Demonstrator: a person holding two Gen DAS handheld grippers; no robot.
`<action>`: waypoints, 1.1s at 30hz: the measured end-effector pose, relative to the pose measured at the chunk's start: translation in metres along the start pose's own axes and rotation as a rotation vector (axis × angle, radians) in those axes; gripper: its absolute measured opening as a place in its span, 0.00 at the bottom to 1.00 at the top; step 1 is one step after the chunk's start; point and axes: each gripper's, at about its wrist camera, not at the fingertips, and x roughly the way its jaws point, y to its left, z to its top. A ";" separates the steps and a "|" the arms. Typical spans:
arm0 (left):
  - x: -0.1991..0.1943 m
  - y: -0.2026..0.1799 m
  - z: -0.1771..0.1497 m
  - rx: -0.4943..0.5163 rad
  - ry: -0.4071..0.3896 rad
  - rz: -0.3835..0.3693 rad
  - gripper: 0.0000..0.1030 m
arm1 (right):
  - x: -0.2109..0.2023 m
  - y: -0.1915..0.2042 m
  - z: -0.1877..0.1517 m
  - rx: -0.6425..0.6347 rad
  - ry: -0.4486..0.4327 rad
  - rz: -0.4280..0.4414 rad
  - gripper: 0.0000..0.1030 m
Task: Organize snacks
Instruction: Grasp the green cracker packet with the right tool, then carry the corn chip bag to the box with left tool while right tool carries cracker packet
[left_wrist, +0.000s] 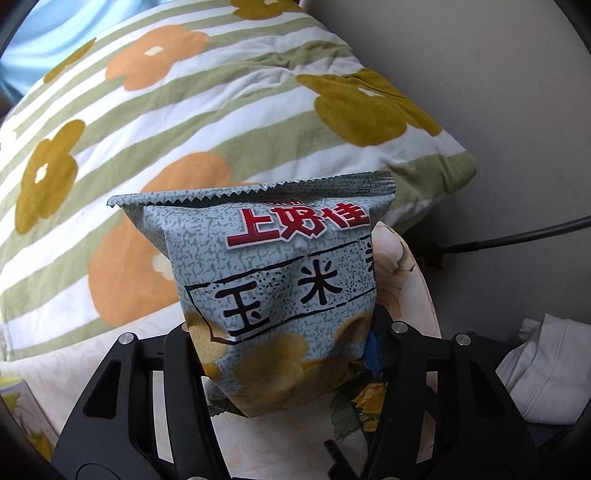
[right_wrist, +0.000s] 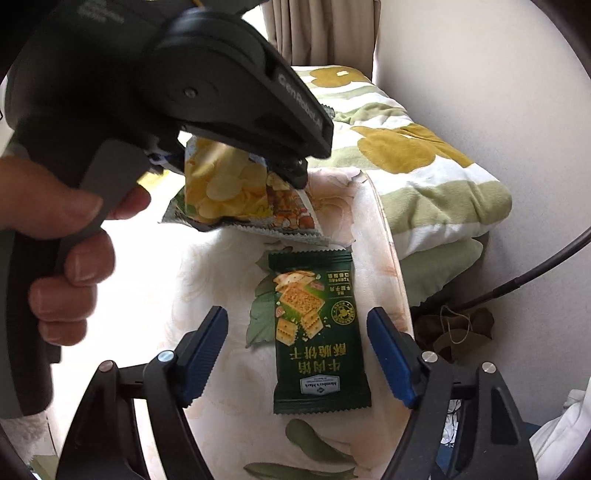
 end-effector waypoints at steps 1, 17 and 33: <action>-0.002 0.002 0.000 -0.003 -0.006 -0.002 0.50 | 0.002 0.000 0.000 -0.003 0.008 -0.002 0.65; -0.017 0.017 -0.009 -0.041 -0.048 -0.002 0.49 | 0.003 -0.001 -0.004 -0.067 -0.028 -0.051 0.43; -0.096 0.034 -0.052 -0.104 -0.183 0.067 0.50 | -0.041 0.011 -0.002 -0.107 -0.099 0.018 0.39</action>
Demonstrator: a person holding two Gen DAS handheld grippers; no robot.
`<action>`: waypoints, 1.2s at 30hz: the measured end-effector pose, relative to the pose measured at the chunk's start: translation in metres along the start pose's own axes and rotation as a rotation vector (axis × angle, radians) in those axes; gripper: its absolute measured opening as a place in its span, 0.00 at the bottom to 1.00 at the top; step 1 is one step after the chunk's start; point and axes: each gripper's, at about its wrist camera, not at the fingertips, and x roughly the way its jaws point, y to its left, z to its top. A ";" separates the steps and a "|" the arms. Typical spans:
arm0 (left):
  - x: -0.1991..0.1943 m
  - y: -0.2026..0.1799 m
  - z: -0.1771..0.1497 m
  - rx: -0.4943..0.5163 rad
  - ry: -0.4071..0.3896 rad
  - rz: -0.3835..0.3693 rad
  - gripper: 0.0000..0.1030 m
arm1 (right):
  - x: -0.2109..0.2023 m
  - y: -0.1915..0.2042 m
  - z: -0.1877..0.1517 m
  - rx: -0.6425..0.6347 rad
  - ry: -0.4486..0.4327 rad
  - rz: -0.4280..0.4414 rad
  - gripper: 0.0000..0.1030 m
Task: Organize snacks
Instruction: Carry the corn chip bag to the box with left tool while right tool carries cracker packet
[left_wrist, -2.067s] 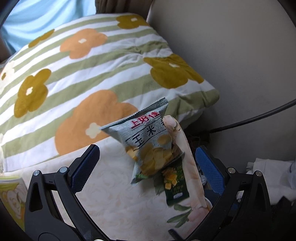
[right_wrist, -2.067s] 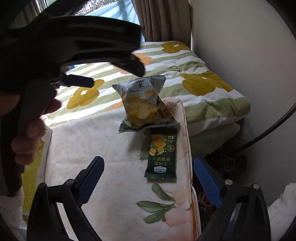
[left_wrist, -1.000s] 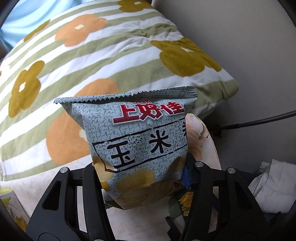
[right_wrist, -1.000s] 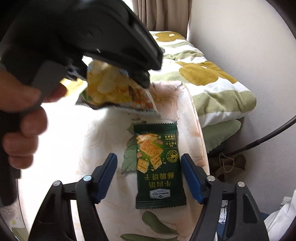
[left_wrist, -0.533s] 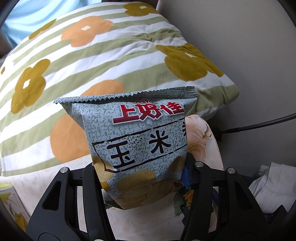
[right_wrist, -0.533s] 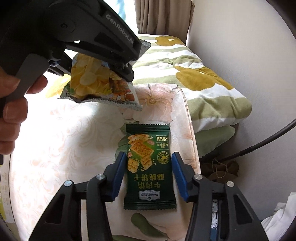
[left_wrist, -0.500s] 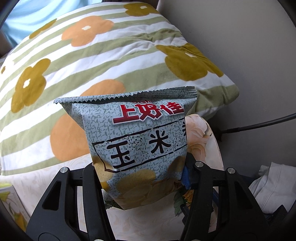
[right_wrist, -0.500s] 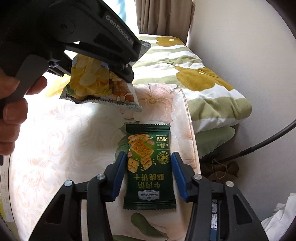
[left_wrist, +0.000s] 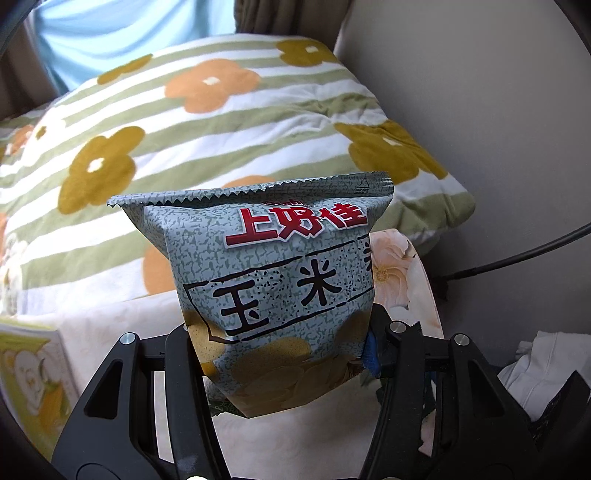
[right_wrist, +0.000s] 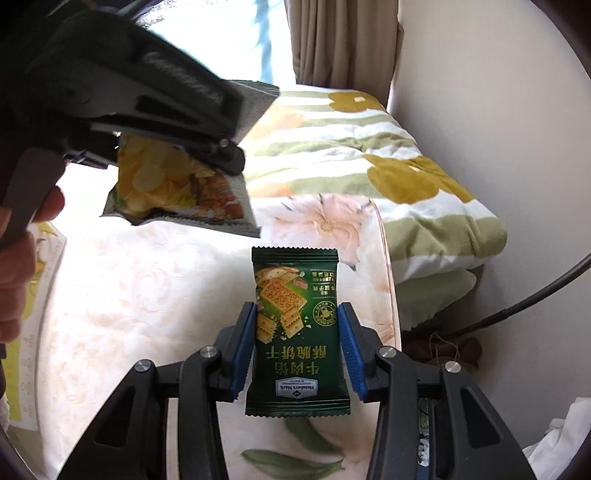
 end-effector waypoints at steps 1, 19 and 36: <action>-0.011 0.004 -0.003 -0.009 -0.015 0.008 0.50 | -0.007 0.003 0.002 -0.010 -0.006 0.006 0.39; -0.216 0.159 -0.081 -0.242 -0.284 0.180 0.50 | -0.109 0.152 0.065 -0.285 -0.144 0.272 0.39; -0.233 0.302 -0.181 -0.292 -0.157 0.227 0.50 | -0.120 0.323 0.057 -0.357 -0.104 0.399 0.39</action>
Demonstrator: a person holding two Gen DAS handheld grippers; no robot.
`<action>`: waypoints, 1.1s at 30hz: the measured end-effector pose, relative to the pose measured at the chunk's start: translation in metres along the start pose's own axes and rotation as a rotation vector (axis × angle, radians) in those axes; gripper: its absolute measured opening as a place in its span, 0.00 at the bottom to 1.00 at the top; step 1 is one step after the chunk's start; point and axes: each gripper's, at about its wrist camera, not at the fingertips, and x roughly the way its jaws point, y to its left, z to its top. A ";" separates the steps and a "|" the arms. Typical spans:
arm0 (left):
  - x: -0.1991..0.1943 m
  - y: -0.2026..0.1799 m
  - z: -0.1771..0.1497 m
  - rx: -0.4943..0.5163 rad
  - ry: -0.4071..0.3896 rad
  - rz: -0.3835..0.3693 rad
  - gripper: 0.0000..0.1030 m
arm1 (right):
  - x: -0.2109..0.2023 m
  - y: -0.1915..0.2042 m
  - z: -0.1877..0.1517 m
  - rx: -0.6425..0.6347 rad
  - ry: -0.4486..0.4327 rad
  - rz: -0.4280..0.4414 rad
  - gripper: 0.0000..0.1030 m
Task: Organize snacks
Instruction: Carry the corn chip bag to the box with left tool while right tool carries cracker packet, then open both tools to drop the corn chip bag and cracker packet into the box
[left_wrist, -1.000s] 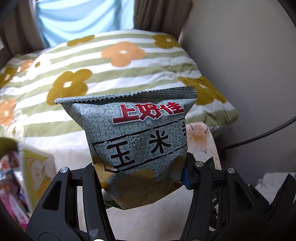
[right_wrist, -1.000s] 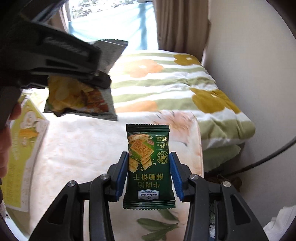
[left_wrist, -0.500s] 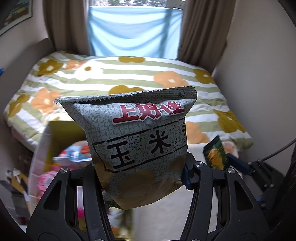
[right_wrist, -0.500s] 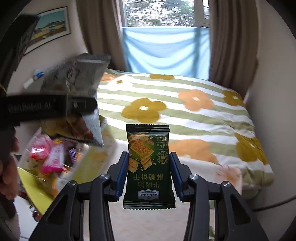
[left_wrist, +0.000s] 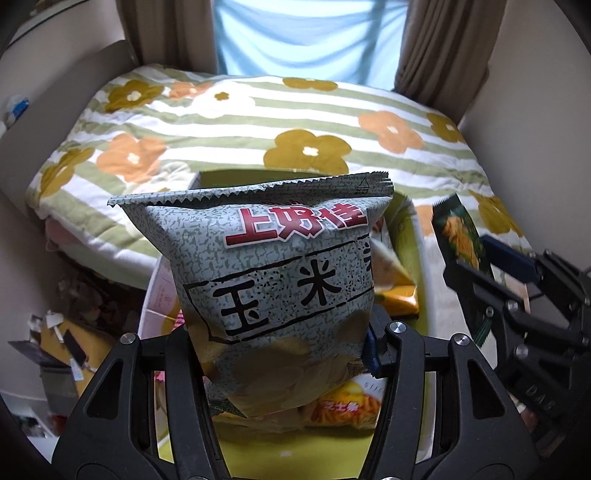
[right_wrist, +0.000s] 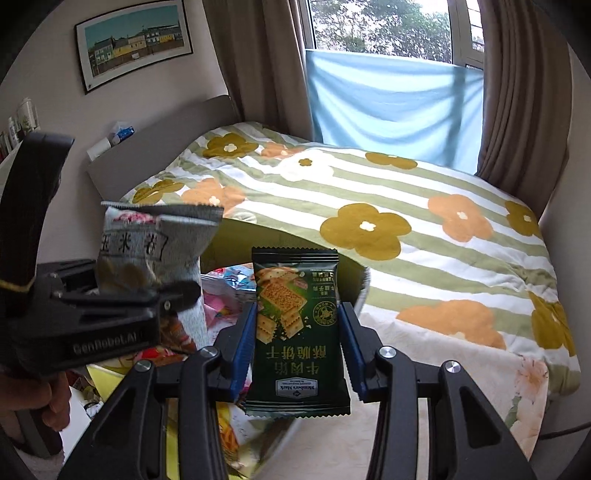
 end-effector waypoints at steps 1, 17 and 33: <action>0.001 0.004 -0.004 0.008 0.007 -0.011 0.50 | 0.003 0.004 0.000 0.010 0.008 -0.012 0.39; 0.007 0.022 -0.020 0.018 0.039 -0.138 1.00 | 0.008 -0.011 0.015 0.083 0.043 -0.060 0.39; -0.017 0.038 -0.035 0.005 -0.004 -0.091 1.00 | 0.031 -0.016 0.017 0.175 0.065 -0.030 1.00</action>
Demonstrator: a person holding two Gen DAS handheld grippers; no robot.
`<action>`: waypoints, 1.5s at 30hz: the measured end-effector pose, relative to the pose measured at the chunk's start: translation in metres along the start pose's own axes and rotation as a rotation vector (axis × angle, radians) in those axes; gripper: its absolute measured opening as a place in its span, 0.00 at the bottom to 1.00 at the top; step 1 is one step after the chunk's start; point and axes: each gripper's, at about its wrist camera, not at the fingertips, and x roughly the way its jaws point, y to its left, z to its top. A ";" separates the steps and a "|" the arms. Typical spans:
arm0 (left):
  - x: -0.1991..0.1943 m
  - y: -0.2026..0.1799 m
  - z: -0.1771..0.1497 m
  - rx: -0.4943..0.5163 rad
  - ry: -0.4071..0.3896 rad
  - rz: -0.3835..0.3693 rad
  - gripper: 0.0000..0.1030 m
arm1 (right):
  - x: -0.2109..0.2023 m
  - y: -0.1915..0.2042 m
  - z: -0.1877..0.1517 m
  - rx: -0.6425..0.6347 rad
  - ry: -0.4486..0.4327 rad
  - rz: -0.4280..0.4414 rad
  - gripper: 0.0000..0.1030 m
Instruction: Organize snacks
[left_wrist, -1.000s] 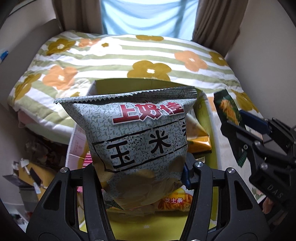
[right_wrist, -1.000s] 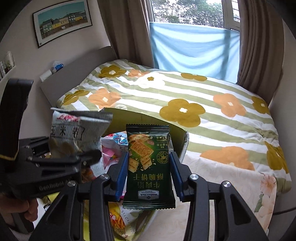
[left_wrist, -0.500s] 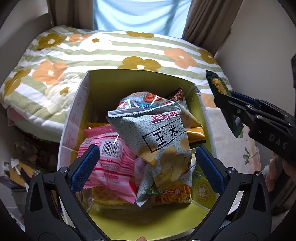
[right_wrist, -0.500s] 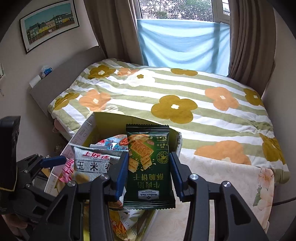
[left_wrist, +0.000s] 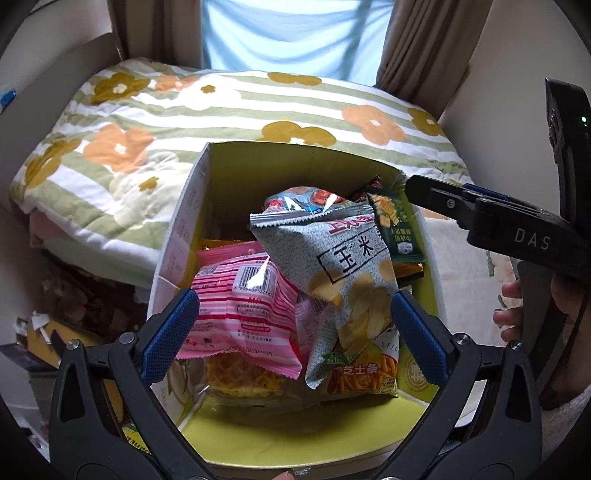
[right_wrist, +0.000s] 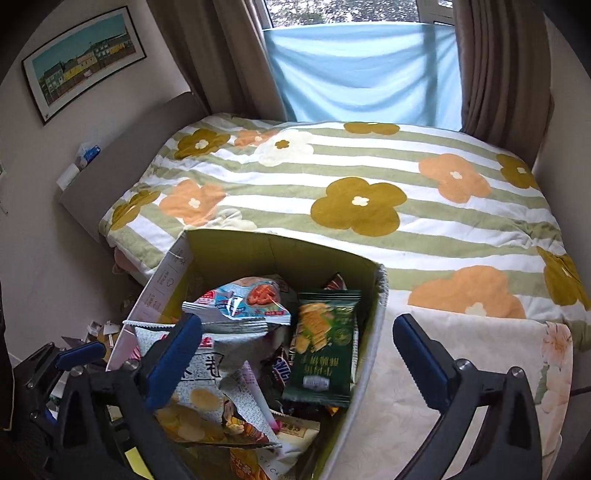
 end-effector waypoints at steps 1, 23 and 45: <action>0.000 -0.001 -0.001 0.001 0.000 -0.010 1.00 | -0.004 -0.001 -0.002 0.006 -0.004 -0.007 1.00; -0.141 -0.094 -0.031 0.080 -0.287 0.065 1.00 | -0.213 -0.025 -0.063 -0.032 -0.276 -0.214 1.00; -0.213 -0.155 -0.091 0.084 -0.535 0.072 1.00 | -0.305 -0.058 -0.147 0.064 -0.461 -0.414 1.00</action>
